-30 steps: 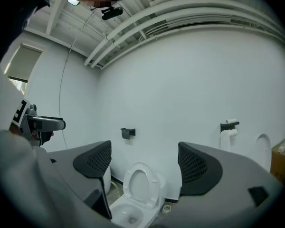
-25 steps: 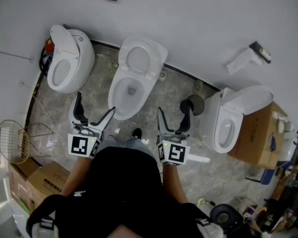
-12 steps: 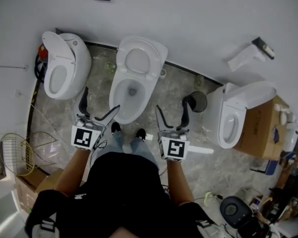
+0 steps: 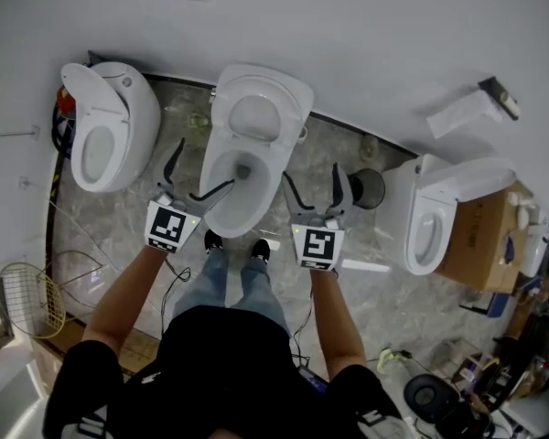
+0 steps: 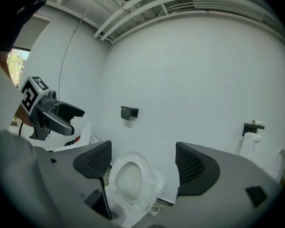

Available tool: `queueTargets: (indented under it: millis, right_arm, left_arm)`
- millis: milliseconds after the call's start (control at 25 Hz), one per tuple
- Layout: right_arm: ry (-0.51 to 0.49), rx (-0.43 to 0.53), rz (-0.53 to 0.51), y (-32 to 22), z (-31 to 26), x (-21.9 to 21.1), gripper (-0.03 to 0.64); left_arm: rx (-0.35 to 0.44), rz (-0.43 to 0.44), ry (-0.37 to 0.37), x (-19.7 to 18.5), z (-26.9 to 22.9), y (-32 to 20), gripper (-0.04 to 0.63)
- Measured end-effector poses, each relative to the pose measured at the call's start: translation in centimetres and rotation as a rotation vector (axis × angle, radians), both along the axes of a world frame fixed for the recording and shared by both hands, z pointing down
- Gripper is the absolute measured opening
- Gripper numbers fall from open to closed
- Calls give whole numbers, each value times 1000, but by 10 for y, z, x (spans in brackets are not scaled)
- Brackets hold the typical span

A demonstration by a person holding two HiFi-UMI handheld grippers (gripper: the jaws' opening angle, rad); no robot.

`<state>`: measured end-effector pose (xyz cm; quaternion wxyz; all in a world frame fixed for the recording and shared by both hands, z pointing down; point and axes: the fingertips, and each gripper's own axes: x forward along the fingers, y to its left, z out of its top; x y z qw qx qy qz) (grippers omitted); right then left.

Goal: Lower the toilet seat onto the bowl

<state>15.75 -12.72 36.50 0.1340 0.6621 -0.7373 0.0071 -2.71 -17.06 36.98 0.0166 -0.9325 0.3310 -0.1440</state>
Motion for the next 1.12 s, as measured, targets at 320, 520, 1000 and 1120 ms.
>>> queueTargets:
  millis: [320,520,1000,1120]
  right_arm:
    - [44,-90,-20,-80,68,2,429]
    - [82,-145,-30,-117,106,4,428]
    - [210,-246,-91,-191,171,1,402]
    - [236,-265,-93,-204,185,3,353]
  left_arm:
    - [-85,89,-96,24,81,-56,535]
    - [-85,144,-173,39,116,-88,535]
    - [-67,256,-375,70,198,-156,517]
    - [-49,258,-414,73,207,-172,502]
